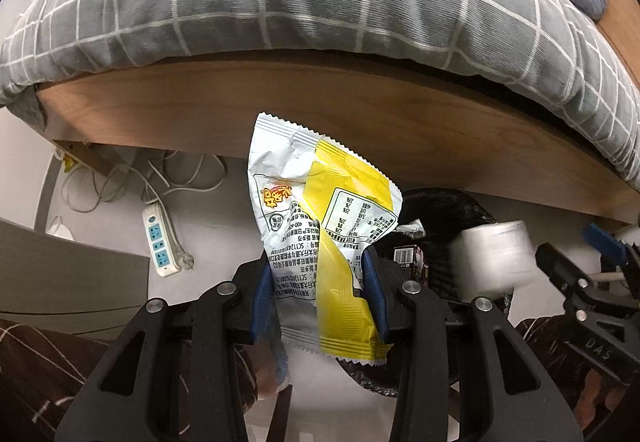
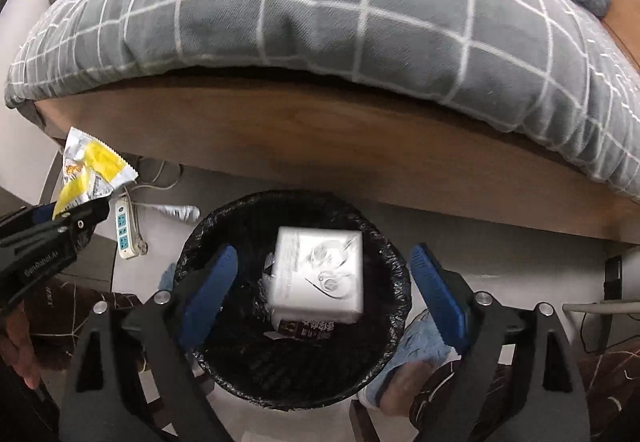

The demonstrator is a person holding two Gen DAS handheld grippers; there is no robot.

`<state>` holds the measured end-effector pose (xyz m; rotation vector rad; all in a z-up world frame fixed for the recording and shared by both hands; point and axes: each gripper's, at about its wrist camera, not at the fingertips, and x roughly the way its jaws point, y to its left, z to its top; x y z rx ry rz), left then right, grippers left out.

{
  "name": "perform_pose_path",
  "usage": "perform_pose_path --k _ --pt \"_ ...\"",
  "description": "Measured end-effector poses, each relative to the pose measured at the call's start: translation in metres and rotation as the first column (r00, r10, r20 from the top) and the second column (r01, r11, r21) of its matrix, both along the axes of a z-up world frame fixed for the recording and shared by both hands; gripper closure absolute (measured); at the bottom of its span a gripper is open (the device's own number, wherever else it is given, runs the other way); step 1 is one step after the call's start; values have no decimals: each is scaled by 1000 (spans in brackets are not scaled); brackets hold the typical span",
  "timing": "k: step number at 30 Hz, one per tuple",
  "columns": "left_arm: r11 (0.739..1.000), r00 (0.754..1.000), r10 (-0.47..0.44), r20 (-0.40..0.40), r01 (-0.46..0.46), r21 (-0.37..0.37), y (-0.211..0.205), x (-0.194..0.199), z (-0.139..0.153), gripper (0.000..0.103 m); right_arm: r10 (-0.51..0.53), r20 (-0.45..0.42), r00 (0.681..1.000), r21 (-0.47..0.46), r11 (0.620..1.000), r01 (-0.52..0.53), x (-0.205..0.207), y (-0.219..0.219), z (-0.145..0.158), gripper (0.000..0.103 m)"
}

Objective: Collect trash
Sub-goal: 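Open the right tool dropping the white earphone box into the bin, then open the left tool dropping the yellow wrapper into the bin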

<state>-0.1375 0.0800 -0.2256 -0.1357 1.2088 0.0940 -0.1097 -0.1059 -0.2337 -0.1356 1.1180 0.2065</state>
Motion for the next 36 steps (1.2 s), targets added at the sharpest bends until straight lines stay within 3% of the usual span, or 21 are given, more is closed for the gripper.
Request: perform_pose_path --k 6,31,33,36 --pt "999 999 -32 -15 32 10 -14 3 -7 65 -18 33 999 -15 1000 19 -3 -18 0 8" --pt "975 974 -222 -53 221 -20 -125 21 -23 64 -227 25 974 -42 973 228 -4 -124 -12 8" --pt "975 973 -224 -59 223 -19 -127 21 -24 63 -230 29 973 -38 972 231 -4 -127 -11 8" --pt "974 972 -227 -54 227 -1 -129 22 -25 50 -229 29 973 -37 972 230 -2 -125 -11 8"
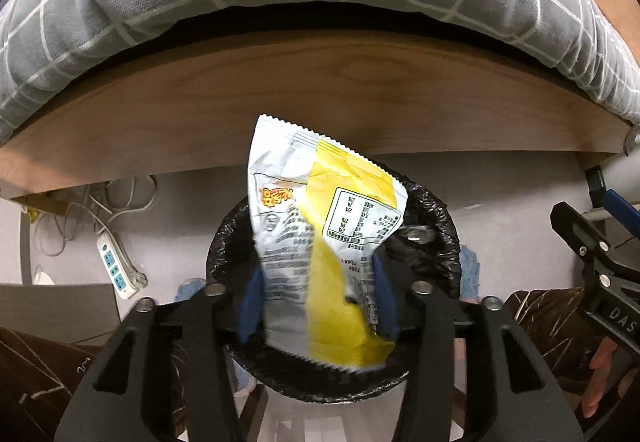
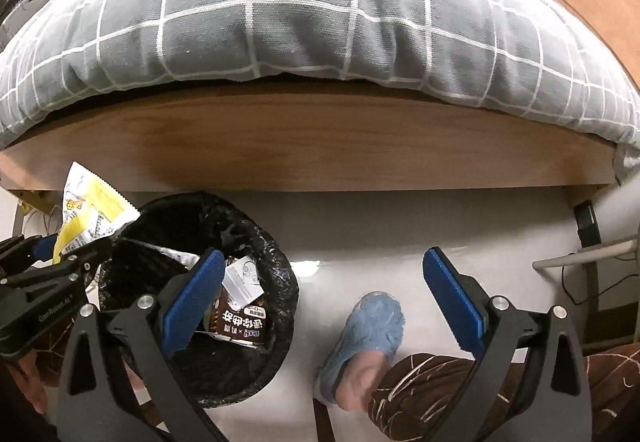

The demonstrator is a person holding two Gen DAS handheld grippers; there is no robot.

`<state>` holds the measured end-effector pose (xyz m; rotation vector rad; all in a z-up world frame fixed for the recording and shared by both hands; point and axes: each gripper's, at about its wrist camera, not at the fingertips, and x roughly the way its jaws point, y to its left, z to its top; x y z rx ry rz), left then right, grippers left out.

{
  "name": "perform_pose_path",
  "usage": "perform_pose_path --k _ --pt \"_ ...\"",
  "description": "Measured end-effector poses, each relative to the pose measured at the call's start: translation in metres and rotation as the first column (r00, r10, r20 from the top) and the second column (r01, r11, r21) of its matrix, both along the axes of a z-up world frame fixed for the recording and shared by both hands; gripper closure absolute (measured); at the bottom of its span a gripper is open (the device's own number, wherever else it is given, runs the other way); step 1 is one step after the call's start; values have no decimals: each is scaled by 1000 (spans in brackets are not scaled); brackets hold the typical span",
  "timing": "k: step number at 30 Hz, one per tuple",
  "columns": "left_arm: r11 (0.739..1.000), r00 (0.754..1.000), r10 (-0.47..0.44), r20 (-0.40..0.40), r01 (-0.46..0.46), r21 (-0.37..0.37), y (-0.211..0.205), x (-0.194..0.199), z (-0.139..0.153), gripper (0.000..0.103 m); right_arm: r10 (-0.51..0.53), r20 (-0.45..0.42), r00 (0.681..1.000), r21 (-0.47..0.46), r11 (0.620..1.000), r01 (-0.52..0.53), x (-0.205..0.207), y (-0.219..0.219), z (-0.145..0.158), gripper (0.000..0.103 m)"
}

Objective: Collect trash
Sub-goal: 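Open the left tool dropping the yellow wrapper into the bin, then move both tools over the bed toward the red bag and white mask packet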

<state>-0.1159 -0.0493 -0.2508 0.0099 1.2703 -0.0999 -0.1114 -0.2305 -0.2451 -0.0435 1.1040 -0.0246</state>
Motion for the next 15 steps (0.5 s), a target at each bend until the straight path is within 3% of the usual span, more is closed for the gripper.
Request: perform_pose_path --k 7,15 --pt "999 1000 0 22 -1 34 3 -1 4 29 17 15 1000 -8 1000 -17 -1 8 6 8" --pt "998 998 -5 66 2 55 5 -2 17 16 26 43 999 0 1000 -26 0 13 21 8"
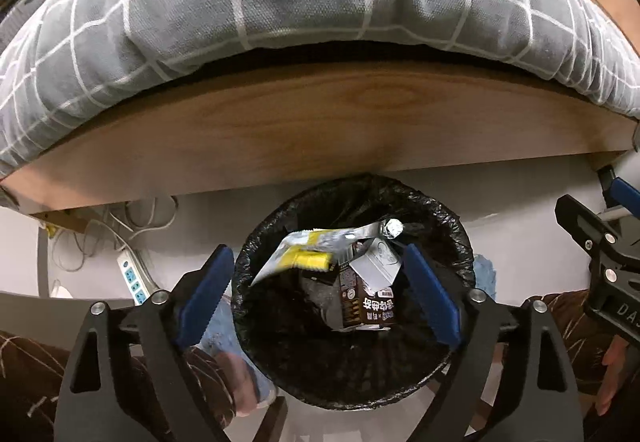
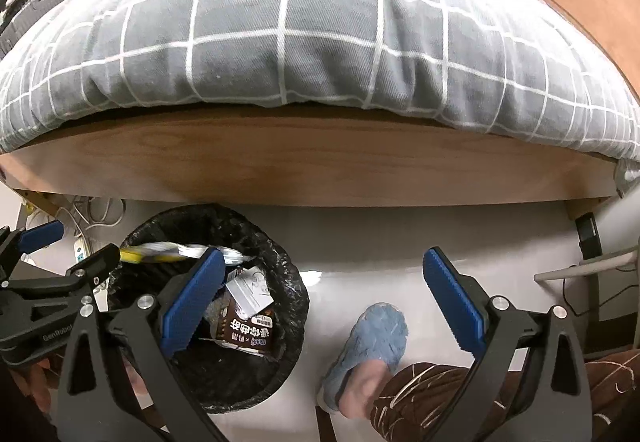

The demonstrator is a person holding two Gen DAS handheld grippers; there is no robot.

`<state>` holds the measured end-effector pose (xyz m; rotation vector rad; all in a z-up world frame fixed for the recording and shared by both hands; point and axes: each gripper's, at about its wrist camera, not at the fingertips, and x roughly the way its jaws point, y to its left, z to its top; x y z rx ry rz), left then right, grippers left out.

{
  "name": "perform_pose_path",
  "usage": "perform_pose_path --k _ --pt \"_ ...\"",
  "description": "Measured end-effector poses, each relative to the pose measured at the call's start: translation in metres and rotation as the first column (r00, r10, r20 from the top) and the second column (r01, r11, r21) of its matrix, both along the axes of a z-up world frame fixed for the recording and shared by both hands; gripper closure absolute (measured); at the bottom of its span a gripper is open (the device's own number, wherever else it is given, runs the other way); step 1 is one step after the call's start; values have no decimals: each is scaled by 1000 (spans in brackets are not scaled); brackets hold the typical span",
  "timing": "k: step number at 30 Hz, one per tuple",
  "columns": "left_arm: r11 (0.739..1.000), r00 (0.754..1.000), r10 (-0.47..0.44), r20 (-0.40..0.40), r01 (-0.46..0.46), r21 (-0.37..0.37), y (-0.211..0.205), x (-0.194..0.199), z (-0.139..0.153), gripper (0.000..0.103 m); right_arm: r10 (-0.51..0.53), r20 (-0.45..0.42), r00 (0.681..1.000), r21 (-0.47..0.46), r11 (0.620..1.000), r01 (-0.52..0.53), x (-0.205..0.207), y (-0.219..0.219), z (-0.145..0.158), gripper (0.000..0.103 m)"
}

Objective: Collect trash
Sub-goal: 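Move both tools over the bed toward the red bag and white mask packet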

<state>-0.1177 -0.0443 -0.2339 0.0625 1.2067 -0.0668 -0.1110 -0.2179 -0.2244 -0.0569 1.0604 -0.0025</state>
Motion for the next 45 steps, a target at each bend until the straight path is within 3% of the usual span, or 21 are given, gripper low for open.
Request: perform_pose_path --k 8,18,27,35,45 --pt "1000 997 19 72 -19 -2 6 -1 27 6 -10 42 999 10 1000 9 1 -3 26 8" --pt "996 974 68 214 -55 -64 23 7 90 6 17 195 981 46 999 -26 0 2 91 8" --pt "995 945 73 320 -49 -81 27 17 139 6 56 302 952 15 998 -63 3 15 137 8" --pt "992 925 123 359 -99 -85 40 46 167 6 54 340 939 22 998 -65 26 17 160 8" --pt "988 907 151 393 -123 -96 59 100 189 6 54 378 924 20 998 -66 84 23 183 8"
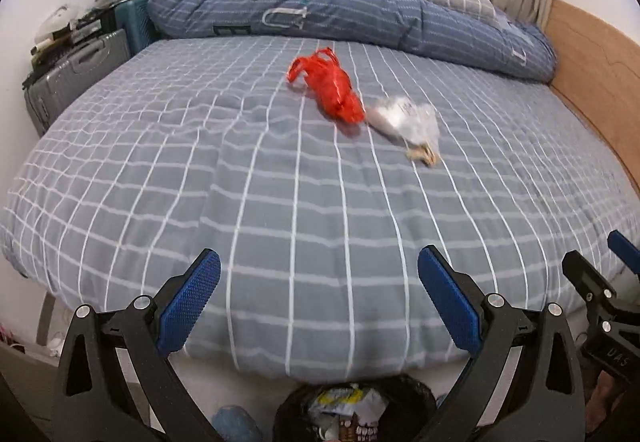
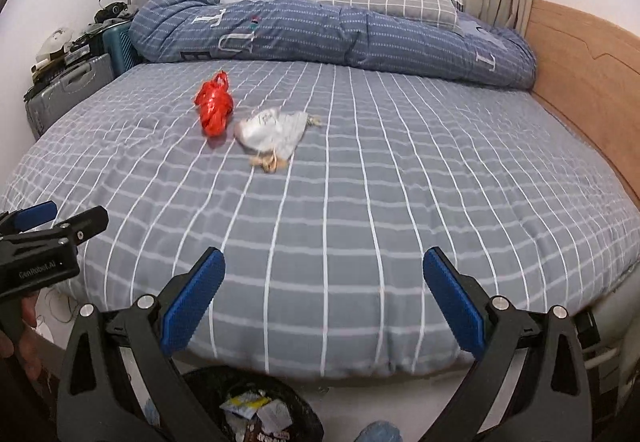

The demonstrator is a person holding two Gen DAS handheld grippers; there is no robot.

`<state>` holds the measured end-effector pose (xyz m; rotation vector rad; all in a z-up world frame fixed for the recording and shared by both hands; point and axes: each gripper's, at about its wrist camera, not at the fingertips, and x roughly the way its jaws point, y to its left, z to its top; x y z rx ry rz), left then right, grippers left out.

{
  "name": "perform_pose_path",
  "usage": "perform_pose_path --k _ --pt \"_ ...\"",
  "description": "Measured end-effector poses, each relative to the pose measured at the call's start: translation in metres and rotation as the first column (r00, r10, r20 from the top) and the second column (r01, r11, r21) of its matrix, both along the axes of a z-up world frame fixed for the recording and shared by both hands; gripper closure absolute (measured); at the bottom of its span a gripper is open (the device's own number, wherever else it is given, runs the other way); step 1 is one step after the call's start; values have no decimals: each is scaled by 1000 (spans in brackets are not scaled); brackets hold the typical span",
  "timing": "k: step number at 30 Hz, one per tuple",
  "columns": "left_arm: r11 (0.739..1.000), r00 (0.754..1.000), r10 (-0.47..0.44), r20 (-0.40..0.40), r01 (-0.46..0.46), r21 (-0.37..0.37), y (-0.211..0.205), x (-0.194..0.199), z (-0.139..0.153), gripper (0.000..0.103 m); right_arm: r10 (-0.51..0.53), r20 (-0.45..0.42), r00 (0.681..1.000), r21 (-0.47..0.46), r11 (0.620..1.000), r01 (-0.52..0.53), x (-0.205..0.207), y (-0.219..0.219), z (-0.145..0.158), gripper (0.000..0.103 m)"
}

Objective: Collect trash
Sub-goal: 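Move both tools over the bed toward the red bag and white mask packet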

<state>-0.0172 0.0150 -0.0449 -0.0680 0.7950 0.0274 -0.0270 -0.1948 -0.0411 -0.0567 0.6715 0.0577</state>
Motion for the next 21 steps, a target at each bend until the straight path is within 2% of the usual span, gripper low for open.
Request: perform_pose_path --k 5,21 --pt "1000 1000 13 9 -13 12 7 32 4 6 8 -11 1000 29 1000 -7 36 8 2 8" --pt "999 1000 26 7 -26 22 19 137 -1 6 23 -31 999 18 1000 -22 153 36 -4 8"
